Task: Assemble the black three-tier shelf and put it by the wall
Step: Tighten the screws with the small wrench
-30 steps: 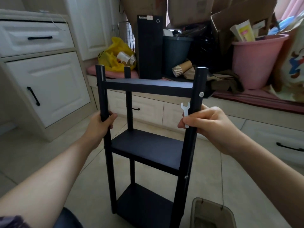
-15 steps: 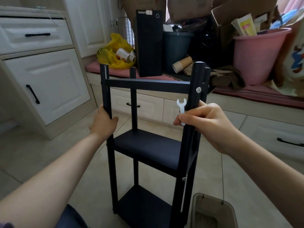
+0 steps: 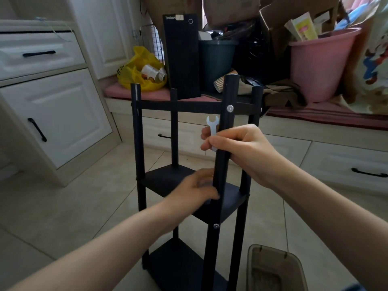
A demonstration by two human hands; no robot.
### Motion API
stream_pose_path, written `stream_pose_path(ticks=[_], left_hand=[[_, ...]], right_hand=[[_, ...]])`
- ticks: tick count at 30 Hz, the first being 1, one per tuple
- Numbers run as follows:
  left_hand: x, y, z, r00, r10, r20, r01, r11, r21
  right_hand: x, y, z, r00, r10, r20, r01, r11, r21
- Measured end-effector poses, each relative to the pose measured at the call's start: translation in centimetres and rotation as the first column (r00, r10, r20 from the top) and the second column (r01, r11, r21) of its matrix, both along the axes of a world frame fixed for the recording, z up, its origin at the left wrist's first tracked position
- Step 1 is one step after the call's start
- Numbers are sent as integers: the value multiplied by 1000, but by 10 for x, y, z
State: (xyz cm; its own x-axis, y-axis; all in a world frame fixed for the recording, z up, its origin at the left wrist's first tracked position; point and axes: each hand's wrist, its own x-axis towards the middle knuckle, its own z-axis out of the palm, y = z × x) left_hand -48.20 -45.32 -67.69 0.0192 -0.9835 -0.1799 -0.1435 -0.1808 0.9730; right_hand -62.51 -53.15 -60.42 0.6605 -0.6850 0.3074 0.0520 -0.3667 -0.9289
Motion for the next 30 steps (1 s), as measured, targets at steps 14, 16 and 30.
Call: stream_pose_path(ticks=[14, 16, 30], left_hand=[[-1, 8, -1, 983, -29, -179, -6, 981, -196], [1, 11, 4, 973, -64, -222, 19, 980, -200], [9, 18, 23, 924, -93, -372, 50, 991, -122]], right_hand=[[17, 7, -2, 993, -102, 52, 112, 961, -252], [19, 11, 2, 993, -94, 66, 108, 960, -259], [12, 11, 14, 998, -48, 44, 57, 971, -230]])
